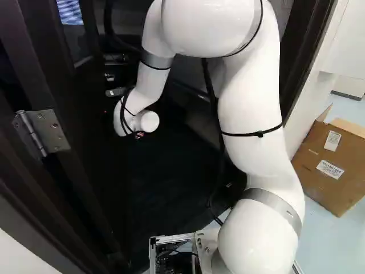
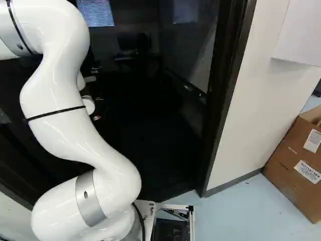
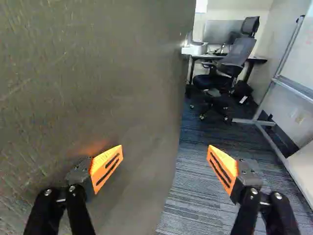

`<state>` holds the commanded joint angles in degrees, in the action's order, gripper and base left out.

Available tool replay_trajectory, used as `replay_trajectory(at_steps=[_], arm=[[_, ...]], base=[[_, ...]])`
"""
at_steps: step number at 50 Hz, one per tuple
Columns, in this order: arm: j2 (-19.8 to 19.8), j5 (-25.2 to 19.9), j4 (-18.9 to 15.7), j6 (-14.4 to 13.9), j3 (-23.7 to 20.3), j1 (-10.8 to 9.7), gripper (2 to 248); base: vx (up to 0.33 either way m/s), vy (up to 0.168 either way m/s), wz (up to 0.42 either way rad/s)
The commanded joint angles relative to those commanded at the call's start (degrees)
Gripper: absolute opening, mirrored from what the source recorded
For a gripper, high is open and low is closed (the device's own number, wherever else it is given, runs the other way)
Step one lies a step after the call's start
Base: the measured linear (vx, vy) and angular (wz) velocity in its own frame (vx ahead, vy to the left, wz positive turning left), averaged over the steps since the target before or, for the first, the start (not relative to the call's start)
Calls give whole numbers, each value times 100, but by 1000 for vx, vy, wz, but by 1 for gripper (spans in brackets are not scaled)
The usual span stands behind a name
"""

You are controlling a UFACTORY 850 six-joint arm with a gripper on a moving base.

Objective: Open the door and move inside

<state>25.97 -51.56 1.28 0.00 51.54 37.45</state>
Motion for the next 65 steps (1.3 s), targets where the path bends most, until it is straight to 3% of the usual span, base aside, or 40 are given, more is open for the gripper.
replay_trajectory(at_steps=[65], arm=[[672, 0, -487, 0, 880, 550, 247]], base=[[0, 0, 0]])
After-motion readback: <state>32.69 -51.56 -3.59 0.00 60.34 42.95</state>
